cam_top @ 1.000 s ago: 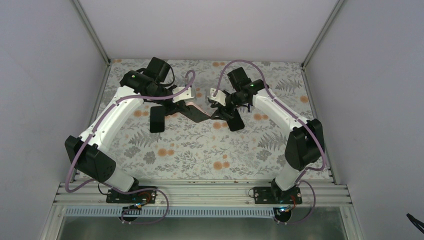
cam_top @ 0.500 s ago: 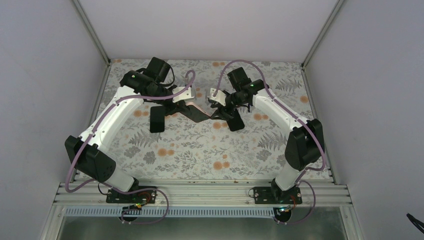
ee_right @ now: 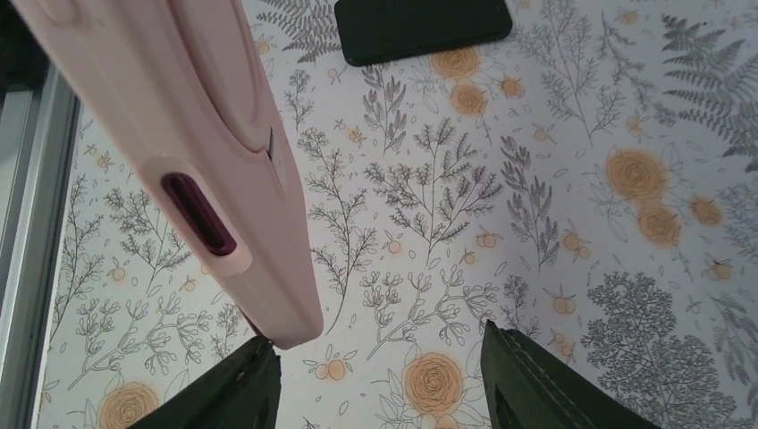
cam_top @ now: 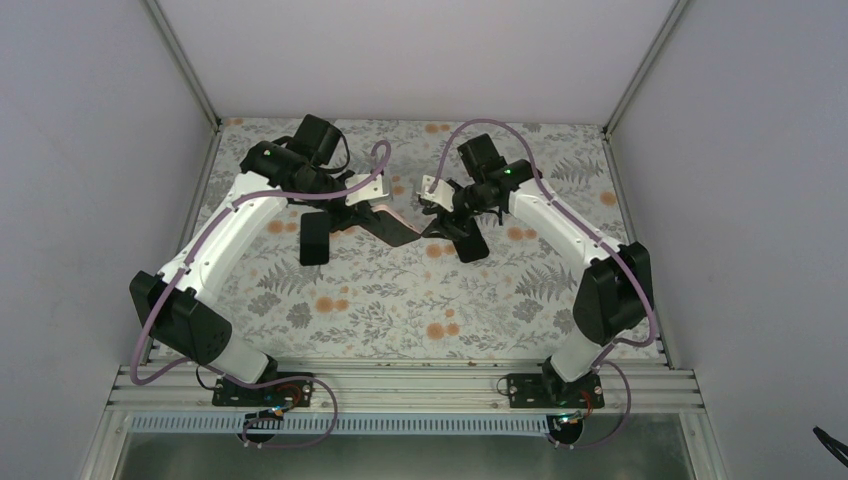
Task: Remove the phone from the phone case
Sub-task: Remove the phone case from the phone.
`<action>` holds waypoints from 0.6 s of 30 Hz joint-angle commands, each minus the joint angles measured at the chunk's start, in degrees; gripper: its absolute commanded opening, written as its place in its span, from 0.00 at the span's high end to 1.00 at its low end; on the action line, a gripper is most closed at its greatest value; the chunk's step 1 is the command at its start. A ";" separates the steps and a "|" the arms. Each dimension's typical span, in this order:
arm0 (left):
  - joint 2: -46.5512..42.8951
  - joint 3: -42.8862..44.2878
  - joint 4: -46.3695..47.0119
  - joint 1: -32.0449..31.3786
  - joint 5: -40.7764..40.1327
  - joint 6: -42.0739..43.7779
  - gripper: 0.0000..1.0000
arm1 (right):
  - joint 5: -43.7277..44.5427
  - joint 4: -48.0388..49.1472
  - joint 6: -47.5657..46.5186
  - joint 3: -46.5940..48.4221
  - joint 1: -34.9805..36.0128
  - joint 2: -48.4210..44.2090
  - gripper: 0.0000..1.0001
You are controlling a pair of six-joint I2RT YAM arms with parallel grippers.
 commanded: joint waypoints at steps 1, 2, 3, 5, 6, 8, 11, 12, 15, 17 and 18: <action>-0.71 0.71 0.15 -0.61 3.69 0.54 0.98 | -0.56 1.76 -0.25 -0.27 -0.28 -2.68 0.42; -0.69 0.70 0.15 -0.61 3.62 0.51 0.98 | -0.44 1.75 -0.24 -0.20 -0.28 -2.68 0.42; -0.74 0.71 0.11 -0.61 3.59 0.50 0.98 | -0.34 1.86 -0.24 -0.14 -0.26 -2.60 0.42; -0.79 0.72 0.15 -0.61 3.72 0.43 0.98 | -0.36 1.99 -0.29 -0.26 -0.39 -2.56 0.42; -0.83 0.72 0.20 -0.61 3.76 0.39 0.98 | -0.45 2.09 -0.26 -0.32 -0.42 -2.44 0.42; -0.84 0.64 0.32 -0.61 3.84 0.24 0.98 | -0.65 1.87 -0.33 -0.23 -0.39 -2.12 0.42; -0.89 0.61 0.57 -0.61 3.29 0.10 0.98 | -1.16 1.29 -0.77 -0.32 -0.37 -2.08 0.42; -0.85 0.63 0.71 -0.61 3.05 0.00 0.98 | -1.27 0.96 -0.92 -0.40 -0.37 -2.13 0.42; -0.86 0.71 1.48 -0.61 2.48 -0.37 0.98 | -0.92 0.41 -1.44 -1.33 -0.39 -2.54 0.42; -0.73 0.79 1.54 -0.53 2.57 -0.36 0.98 | -0.77 0.52 -1.52 -2.14 -0.37 -3.03 0.42; -0.59 0.86 1.56 -0.60 2.62 -0.38 0.98 | -0.81 0.60 -1.56 -2.37 -0.38 -3.26 0.42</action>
